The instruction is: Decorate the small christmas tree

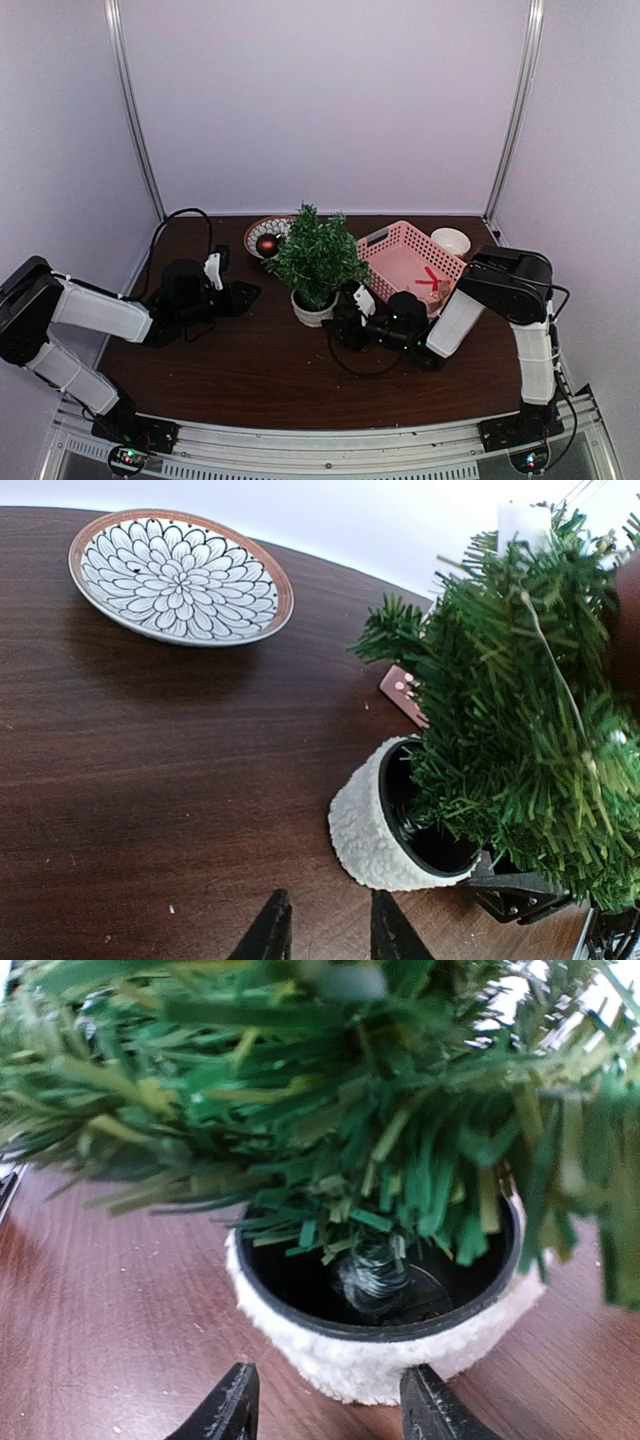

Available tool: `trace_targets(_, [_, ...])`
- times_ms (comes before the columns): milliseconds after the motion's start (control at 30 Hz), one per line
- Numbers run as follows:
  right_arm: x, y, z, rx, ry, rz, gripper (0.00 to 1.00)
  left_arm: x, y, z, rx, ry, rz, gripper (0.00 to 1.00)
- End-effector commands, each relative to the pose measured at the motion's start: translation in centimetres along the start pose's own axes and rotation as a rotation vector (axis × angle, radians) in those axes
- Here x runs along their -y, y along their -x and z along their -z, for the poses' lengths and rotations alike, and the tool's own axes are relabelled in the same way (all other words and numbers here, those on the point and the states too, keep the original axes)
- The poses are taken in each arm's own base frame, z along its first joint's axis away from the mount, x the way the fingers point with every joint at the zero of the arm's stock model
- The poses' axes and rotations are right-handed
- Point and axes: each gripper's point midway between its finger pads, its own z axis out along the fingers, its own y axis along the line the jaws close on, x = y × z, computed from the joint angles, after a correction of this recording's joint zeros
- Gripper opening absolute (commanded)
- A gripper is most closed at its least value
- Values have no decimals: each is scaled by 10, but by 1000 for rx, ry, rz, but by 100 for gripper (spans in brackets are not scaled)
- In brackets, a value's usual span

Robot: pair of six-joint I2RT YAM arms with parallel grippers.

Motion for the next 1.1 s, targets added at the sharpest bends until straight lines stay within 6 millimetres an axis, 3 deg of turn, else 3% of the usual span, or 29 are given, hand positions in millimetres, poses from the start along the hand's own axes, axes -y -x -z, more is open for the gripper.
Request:
trace_targets(0, [-16, 0, -9, -4, 45, 34, 51, 0, 9, 4, 34, -10, -8, 28])
trace_targets(600, [-64, -2, -30, -24, 123, 113, 52, -7, 5, 1, 13, -8, 10, 28])
trace_targets(833, [-83, 6, -9, -40, 150, 155, 52, -7, 9, 3, 15, -5, 15, 30])
trace_targets(1067, [-90, 28, 37, -115, 154, 167, 53, -12, 14, 10, 19, 24, 12, 38])
